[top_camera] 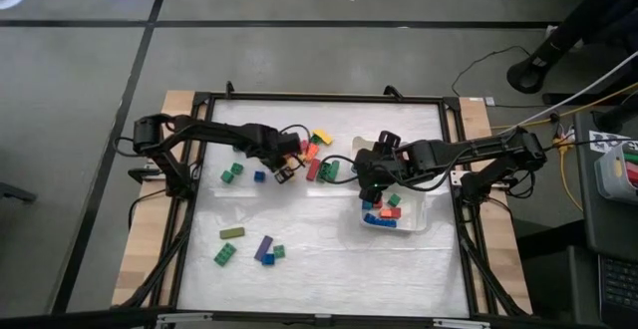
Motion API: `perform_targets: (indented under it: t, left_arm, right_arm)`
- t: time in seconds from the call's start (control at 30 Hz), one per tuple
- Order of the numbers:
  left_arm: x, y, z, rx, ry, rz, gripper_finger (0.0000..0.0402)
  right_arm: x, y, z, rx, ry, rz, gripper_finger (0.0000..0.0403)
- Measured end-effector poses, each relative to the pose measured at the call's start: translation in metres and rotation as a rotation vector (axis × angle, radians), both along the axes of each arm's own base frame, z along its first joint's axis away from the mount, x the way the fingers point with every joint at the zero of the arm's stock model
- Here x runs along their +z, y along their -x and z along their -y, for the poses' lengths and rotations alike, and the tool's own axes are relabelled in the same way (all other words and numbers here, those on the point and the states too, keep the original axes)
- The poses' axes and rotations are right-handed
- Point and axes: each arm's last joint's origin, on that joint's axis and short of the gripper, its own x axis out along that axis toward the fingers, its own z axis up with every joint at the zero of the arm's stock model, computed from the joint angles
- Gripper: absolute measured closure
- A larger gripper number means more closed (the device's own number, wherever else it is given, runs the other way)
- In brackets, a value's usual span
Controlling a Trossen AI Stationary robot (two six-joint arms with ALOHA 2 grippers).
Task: Sort blocks by size
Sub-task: Put the orange rectangle game piece into the top white bin, then put the green rectangle game piece into the top white bin
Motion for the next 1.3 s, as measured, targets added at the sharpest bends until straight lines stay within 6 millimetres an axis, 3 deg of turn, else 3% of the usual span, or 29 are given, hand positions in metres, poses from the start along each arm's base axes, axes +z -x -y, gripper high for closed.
perform_targets:
  t: [0.13, 0.33, 0.57, 0.9, 1.1, 1.3]
  left_arm:
    - [0.018, -0.023, 0.002, -0.044, 0.019, 0.191, 0.0324]
    - [0.04, -0.069, 0.007, -0.138, 0.007, 0.691, 0.0323]
    - [0.03, -0.109, 0.017, -0.276, -0.069, 1.011, 0.0312]
    - [-0.004, -0.131, 0.016, -0.379, -0.188, 1.105, 0.0288]
    - [-0.005, -0.13, 0.012, -0.362, -0.187, 1.082, 0.0235]
    - [0.007, -0.122, 0.008, -0.345, -0.172, 1.031, 0.0201]
  right_arm:
    - [0.0, 0.0, 0.0, 0.014, 0.008, -0.01, 0.0148]
    - [0.0, 0.0, 0.0, 0.022, 0.012, -0.013, 0.0148]
    - [0.0, 0.0, 0.0, 0.022, 0.012, -0.013, 0.0148]
    - [0.0, 0.0, 0.0, 0.029, -0.005, -0.014, 0.0148]
    - [0.0, -0.001, -0.001, 0.029, -0.006, -0.007, 0.0148]
    - [0.0, -0.001, -0.001, 0.029, -0.006, -0.008, 0.0148]
